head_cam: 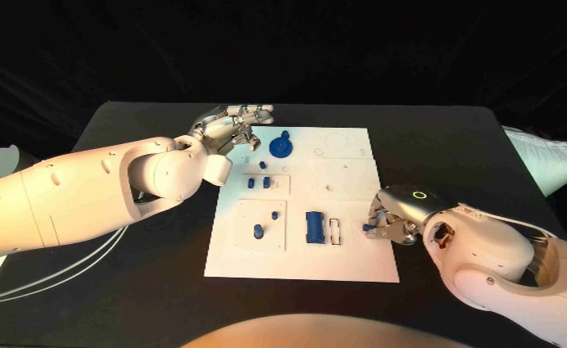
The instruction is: Assemble the parts on the task board
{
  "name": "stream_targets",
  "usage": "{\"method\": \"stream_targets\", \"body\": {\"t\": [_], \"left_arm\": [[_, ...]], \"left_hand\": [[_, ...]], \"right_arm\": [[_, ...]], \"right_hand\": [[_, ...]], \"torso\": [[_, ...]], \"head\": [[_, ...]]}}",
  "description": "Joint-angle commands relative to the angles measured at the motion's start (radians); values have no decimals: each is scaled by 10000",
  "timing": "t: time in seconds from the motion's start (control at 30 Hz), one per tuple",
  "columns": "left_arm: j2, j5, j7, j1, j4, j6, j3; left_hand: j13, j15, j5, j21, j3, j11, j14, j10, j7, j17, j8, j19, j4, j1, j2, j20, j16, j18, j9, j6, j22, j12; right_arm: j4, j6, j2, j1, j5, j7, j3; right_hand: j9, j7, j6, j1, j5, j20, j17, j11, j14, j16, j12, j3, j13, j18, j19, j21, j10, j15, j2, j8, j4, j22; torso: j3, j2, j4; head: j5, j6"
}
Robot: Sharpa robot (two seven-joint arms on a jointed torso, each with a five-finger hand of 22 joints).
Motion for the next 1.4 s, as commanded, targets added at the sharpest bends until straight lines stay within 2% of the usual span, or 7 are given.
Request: {"method": "stream_targets", "body": {"t": [0.03,0.27,0.43,0.63,0.8,1.23,1.4], "left_arm": [[5,-40,41,3,16,178,6],[18,-41,42,3,16,190,6],[24,-41,38,3,15,192,6],[31,-43,40,3,13,191,6],[46,-45,45,3,5,195,6],[64,-46,49,2,15,205,6],[69,-46,45,2,19,216,6]], "left_hand": [[17,24,44,-68,-1,7,-66,-75,1,-9,60,-32,-74,-20,109,36,-34,131,12,-65,-9,63],[19,24,48,-68,6,7,-72,-82,2,-26,62,-31,-83,-11,116,36,-39,131,11,-69,-8,75],[19,24,48,-68,6,7,-72,-82,2,-26,62,-31,-83,-11,116,36,-39,131,11,-69,-8,75],[21,23,51,-65,17,6,-71,-88,2,-24,66,-30,-92,2,127,35,-36,130,11,-69,-4,88],[21,23,51,-65,17,6,-71,-88,2,-24,66,-30,-92,2,127,35,-36,130,11,-69,-4,88],[23,23,53,-65,28,6,-75,-94,3,-36,72,-29,-99,13,142,35,-38,130,12,-68,-2,102],[23,23,53,-65,28,6,-75,-94,3,-36,72,-29,-99,13,142,35,-38,130,12,-68,-2,102]], "right_arm": [[-182,1124,-35,-127,-684,-298,-113],[-229,1058,52,-127,-760,-330,-113],[-228,741,116,-128,-554,-350,-114],[-177,99,146,-128,-31,-368,-114],[-85,-562,176,-127,788,-342,-113],[251,-2890,217,-121,2960,-390,-99],[314,-3208,324,-120,3891,-404,-95]], "right_hand": [[17,28,24,263,-38,4,1071,-6,764,-65,-41,120,-2350,-22,-43,-45,-59,-15,143,41,-18,-13],[5,-20,149,920,-117,-38,1153,-62,782,-22,-12,1155,-2298,-39,-1,5,-51,-65,627,18,-510,69],[62,-34,80,436,412,-30,1265,-88,809,48,155,1826,-2174,-67,63,92,93,-45,673,-2,-469,189],[114,-115,181,-633,906,-68,1412,-127,842,145,330,2437,-2028,-92,131,193,217,-105,311,28,84,327],[126,-106,227,-1365,287,-71,1471,-113,854,184,298,2634,-2035,-100,149,219,243,-98,88,23,612,362],[173,-123,265,-1548,666,-94,1471,-131,851,177,260,3448,-2008,-92,143,202,245,-120,-429,9,740,343],[186,-117,265,-1604,818,-94,1463,-128,850,169,246,3615,-2006,-86,134,183,245,-118,-535,6,753,319]], "torso": [[4,7,1],[-1,7,16],[-3,2,20],[-9,-14,21],[-8,-10,20],[-6,7,17],[-2,7,12]], "head": [[-12,-1],[-49,-15],[-66,-21],[-65,-8],[-69,36],[-58,62],[-52,43]]}}
